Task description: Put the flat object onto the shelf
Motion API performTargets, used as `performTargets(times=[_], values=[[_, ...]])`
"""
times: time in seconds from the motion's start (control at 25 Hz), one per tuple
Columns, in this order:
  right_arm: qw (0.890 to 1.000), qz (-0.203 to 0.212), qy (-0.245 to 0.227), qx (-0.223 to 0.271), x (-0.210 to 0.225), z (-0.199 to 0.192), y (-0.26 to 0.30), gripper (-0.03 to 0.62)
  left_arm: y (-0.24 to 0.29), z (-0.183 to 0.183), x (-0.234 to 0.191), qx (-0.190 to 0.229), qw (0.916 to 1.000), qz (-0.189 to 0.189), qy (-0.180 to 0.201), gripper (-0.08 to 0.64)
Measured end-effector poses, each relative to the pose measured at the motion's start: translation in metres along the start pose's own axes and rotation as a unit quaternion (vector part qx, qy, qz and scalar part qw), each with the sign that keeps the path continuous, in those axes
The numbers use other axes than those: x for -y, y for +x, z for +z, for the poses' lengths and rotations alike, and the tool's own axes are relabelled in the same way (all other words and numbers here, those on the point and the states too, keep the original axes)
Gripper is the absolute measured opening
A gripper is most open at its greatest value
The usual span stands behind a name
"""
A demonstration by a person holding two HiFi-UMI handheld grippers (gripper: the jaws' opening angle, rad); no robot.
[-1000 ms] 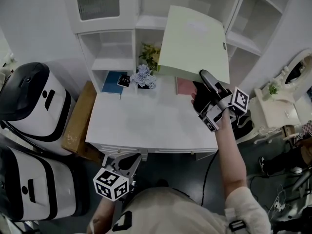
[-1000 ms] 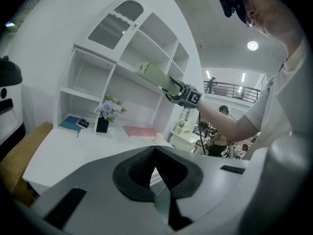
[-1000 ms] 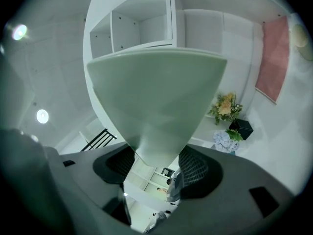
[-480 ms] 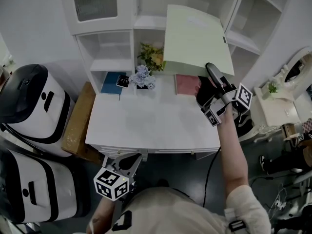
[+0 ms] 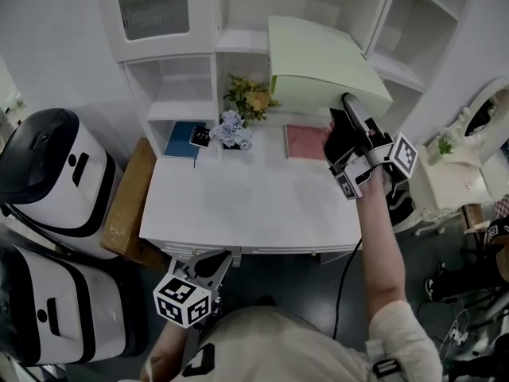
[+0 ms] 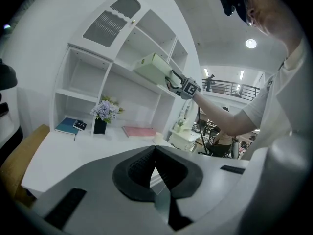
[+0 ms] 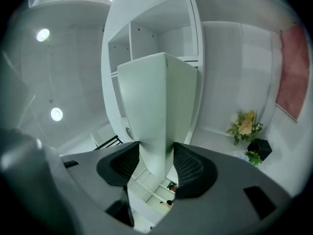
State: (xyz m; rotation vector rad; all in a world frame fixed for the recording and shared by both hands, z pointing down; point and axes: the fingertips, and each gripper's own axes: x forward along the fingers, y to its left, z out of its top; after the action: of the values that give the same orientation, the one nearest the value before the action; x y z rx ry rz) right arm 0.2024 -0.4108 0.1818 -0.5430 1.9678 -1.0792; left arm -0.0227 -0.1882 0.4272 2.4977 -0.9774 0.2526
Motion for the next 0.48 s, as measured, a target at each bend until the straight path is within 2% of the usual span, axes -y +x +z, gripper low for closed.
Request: performTargets(times=[0.48], values=[[1.0,-0.001,-0.024,0.009,0.0026,0.0103,0.0081,0.212,0.0062,0.0017,-0.0007,-0.001,1.0,0.007,-0.003,0.014]])
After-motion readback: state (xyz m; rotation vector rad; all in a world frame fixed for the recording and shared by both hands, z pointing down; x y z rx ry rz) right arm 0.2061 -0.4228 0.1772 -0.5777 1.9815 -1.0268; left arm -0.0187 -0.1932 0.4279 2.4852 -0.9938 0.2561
